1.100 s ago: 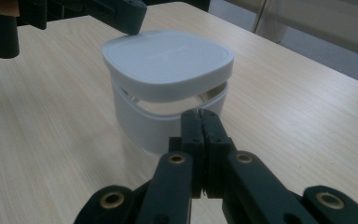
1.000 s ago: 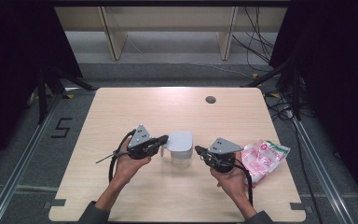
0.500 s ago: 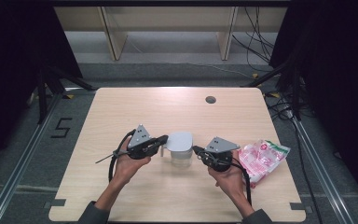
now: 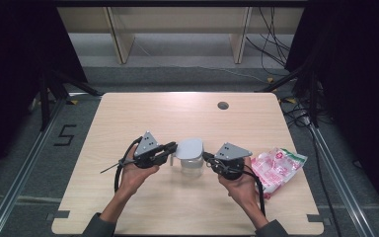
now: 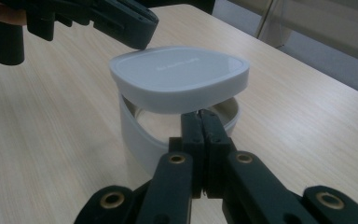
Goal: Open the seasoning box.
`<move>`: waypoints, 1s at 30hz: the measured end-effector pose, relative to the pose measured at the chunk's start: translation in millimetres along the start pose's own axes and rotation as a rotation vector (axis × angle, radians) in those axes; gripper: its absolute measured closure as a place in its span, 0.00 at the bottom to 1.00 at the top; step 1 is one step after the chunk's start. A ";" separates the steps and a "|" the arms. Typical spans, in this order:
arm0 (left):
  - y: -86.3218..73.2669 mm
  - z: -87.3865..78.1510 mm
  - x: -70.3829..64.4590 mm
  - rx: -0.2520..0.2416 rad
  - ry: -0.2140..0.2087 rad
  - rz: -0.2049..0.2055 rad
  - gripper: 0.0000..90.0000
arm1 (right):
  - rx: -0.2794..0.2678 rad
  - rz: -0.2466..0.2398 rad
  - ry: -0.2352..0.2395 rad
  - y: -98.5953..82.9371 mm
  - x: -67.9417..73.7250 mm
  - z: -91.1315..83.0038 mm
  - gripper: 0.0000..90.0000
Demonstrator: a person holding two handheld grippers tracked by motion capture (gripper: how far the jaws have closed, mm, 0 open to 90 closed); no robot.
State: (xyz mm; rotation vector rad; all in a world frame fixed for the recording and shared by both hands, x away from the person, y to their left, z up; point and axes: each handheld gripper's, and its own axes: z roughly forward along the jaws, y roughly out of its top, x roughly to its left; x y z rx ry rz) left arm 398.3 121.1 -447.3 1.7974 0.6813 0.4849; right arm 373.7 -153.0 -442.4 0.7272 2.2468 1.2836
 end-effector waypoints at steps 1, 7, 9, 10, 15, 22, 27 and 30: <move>0.3 -0.8 0.1 -0.006 0.000 -0.004 0.88 | -0.005 -0.009 0.005 0.7 -0.5 0.7 1.00; 0.2 -13.2 1.5 -0.019 0.009 -0.009 0.68 | -0.014 0.010 0.017 3.9 1.8 2.7 1.00; -1.4 -17.9 1.7 -0.011 0.010 -0.004 0.64 | -0.010 0.008 0.020 6.6 2.7 2.6 1.00; -2.7 -20.1 2.0 -0.012 0.008 -0.007 0.61 | -0.028 -0.008 0.025 8.0 2.9 4.3 1.00; -9.2 -29.5 2.0 0.009 0.022 -0.015 0.51 | -0.030 -0.004 0.026 14.5 5.2 5.1 1.00; -12.4 -35.9 1.1 0.028 0.031 -0.026 0.44 | -0.044 -0.011 0.041 19.6 8.4 11.4 1.00; -18.3 -36.7 -2.5 0.047 0.032 -0.020 0.43 | -0.053 -0.007 0.045 24.5 10.3 12.5 1.00; -22.1 -36.9 -5.2 0.059 0.036 -0.015 0.42 | -0.058 -0.017 0.050 27.6 11.1 13.8 1.00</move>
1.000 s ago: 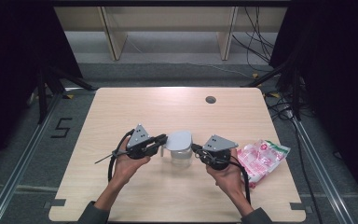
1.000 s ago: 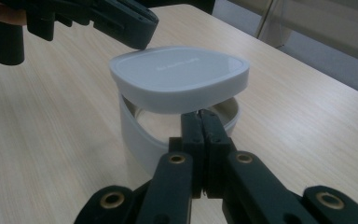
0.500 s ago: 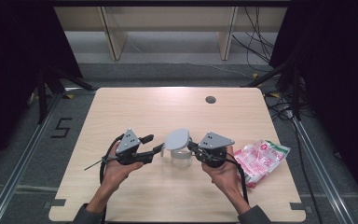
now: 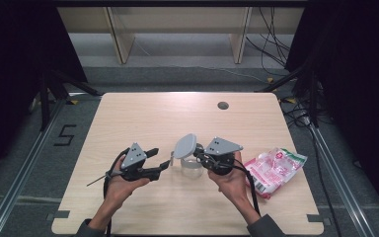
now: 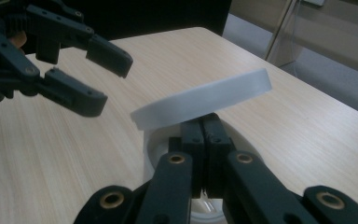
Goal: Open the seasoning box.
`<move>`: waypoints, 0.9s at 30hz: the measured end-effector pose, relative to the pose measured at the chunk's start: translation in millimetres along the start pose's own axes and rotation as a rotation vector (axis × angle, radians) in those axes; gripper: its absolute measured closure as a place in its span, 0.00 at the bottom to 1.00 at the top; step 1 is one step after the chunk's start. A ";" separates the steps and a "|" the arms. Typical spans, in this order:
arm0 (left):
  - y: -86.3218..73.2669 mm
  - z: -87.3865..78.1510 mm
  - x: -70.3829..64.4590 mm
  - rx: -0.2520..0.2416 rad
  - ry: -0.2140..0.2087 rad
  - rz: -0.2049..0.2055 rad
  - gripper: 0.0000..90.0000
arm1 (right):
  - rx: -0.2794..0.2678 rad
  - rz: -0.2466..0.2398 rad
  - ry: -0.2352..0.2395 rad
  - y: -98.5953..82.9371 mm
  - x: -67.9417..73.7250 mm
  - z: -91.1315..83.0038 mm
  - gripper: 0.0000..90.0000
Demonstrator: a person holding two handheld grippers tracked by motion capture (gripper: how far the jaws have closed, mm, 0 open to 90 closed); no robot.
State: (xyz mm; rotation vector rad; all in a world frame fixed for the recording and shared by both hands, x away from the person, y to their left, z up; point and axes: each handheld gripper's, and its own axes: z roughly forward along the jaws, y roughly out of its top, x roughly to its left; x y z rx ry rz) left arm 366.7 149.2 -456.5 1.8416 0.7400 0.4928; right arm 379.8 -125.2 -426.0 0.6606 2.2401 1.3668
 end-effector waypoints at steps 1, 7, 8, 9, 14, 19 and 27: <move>-1.0 -0.3 -0.3 0.003 0.003 0.007 0.42 | -0.014 0.010 -0.013 0.3 1.1 0.9 1.00; -5.8 -3.3 -5.6 0.001 0.001 0.011 0.39 | -0.002 0.002 0.012 4.8 4.0 3.8 1.00; -6.4 -4.1 -6.2 0.007 0.007 0.013 0.39 | -0.011 -0.005 0.009 5.5 4.3 4.7 1.00; -7.4 -4.0 -6.5 0.005 0.001 0.012 0.38 | -0.017 -0.004 0.008 6.3 5.3 5.5 1.00; -11.6 -5.3 -9.3 0.020 0.004 0.016 0.37 | -0.026 -0.013 0.014 11.1 9.5 8.4 1.00; -15.8 -5.4 -10.5 0.036 0.002 0.017 0.36 | -0.025 -0.030 0.031 16.4 13.0 11.3 1.00; -20.7 -8.1 -9.3 0.042 0.011 0.012 0.35 | -0.033 -0.034 0.035 20.3 20.5 18.6 1.00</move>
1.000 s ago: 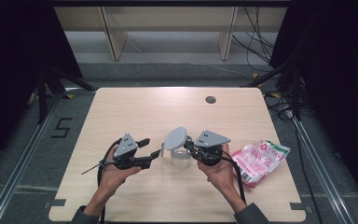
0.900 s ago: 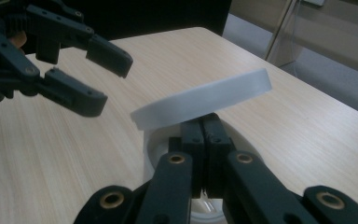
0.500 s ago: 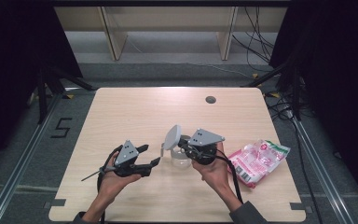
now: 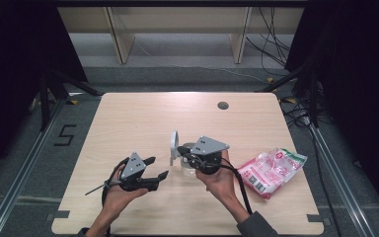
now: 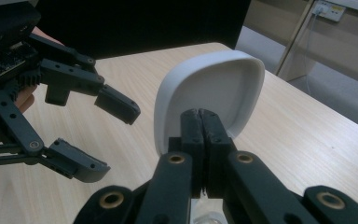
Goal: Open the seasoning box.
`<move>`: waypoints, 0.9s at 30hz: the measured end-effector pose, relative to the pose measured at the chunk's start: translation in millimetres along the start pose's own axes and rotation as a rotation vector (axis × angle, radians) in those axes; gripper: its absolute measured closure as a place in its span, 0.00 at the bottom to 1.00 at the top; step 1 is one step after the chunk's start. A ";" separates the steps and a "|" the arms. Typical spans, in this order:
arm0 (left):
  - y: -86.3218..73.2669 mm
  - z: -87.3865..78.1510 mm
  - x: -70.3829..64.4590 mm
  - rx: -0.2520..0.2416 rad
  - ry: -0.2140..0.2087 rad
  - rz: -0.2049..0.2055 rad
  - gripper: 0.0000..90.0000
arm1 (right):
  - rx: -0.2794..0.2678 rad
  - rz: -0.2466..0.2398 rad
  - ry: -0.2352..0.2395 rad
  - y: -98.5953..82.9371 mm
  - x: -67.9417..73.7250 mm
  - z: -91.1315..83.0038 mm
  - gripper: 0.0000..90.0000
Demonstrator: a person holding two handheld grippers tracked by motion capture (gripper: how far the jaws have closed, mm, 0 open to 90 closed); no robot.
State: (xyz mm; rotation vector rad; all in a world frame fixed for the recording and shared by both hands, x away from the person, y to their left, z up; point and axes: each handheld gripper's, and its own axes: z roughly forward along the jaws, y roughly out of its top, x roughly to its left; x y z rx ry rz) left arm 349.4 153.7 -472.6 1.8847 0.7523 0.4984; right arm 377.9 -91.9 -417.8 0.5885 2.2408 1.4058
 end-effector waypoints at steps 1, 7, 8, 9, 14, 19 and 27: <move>-0.4 -0.3 0.3 0.002 0.001 0.006 0.35 | 0.004 -0.001 0.005 0.5 0.4 0.1 1.00; -4.3 -0.8 -2.1 0.006 -0.009 -0.008 0.35 | -0.004 0.005 -0.002 0.0 -1.4 -3.1 0.97; -5.2 -0.1 -2.4 -0.001 -0.011 -0.014 0.35 | -0.005 0.008 -0.002 -0.5 -2.3 -4.1 0.96; -6.1 -0.3 -2.5 0.001 -0.011 -0.013 0.35 | -0.001 0.005 -0.001 -1.5 -3.6 -5.6 0.94; -10.3 -1.5 -3.8 0.012 -0.005 -0.010 0.35 | 0.006 0.025 -0.035 -11.4 -9.2 -20.0 0.84; -13.9 -1.0 -5.4 0.019 -0.006 -0.013 0.34 | 0.011 0.055 -0.066 -25.2 -18.5 -40.3 0.77; -19.2 -3.0 -3.4 0.017 0.001 -0.030 0.34 | 0.024 0.126 -0.157 -54.6 -29.0 -80.2 0.65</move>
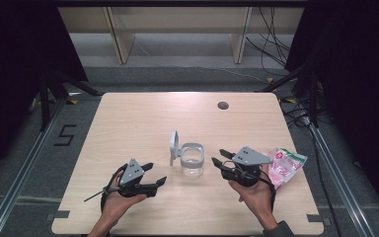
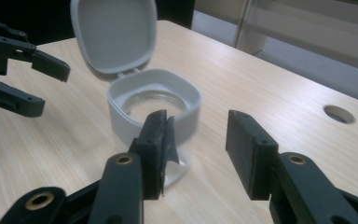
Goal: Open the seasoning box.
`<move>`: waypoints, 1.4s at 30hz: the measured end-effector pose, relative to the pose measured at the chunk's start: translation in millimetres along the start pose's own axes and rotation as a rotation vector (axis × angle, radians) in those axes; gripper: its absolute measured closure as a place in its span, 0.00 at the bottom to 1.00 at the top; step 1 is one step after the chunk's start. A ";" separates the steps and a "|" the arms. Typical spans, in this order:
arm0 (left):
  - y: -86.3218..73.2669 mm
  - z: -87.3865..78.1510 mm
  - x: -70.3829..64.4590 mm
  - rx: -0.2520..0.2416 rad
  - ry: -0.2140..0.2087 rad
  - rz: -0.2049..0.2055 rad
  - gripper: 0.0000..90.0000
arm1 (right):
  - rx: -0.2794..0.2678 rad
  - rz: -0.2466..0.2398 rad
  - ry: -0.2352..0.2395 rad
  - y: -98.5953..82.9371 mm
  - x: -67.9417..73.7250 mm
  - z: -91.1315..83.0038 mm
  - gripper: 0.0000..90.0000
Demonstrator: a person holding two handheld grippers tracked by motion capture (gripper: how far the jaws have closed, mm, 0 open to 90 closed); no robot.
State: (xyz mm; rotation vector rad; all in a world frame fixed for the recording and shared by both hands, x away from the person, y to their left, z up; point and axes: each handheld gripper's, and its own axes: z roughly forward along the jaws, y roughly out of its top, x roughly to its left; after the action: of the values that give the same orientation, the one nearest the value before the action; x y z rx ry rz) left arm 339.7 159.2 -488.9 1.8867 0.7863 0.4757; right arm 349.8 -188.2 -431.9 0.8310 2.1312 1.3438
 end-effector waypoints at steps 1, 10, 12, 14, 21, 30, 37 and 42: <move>-0.5 -0.3 0.0 0.002 -0.001 -0.001 0.34 | 0.011 0.014 0.001 -1.6 -1.4 -3.9 0.64; -5.1 -0.4 -0.2 0.009 -0.005 -0.012 0.33 | 0.015 0.076 -0.067 -21.8 -13.8 -31.8 0.58; -6.1 -0.7 0.3 0.014 -0.002 -0.010 0.33 | 0.013 0.098 -0.079 -26.8 -18.0 -39.7 0.57; -6.7 -0.4 0.4 0.015 -0.002 -0.011 0.33 | 0.022 0.127 -0.115 -30.3 -20.1 -47.9 0.56; -8.2 1.3 -0.3 0.018 -0.006 -0.012 0.33 | 0.022 0.165 -0.174 -46.7 -36.5 -70.5 0.54; -9.9 0.8 -0.8 0.024 -0.001 -0.005 0.33 | 0.023 0.193 -0.285 -64.2 -50.6 -89.5 0.53; -10.3 0.4 -0.5 0.017 -0.011 0.004 0.33 | 0.047 0.252 -0.381 -75.5 -58.4 -104.0 0.50; -10.7 -0.7 -1.7 0.022 -0.005 -0.016 0.33 | 0.067 0.307 -0.427 -82.6 -59.2 -108.1 0.48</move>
State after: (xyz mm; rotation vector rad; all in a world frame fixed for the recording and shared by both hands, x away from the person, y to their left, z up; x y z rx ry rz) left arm 334.7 161.6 -498.2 1.8999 0.8053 0.4537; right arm 298.6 -324.6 -459.5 1.3803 1.7706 1.1106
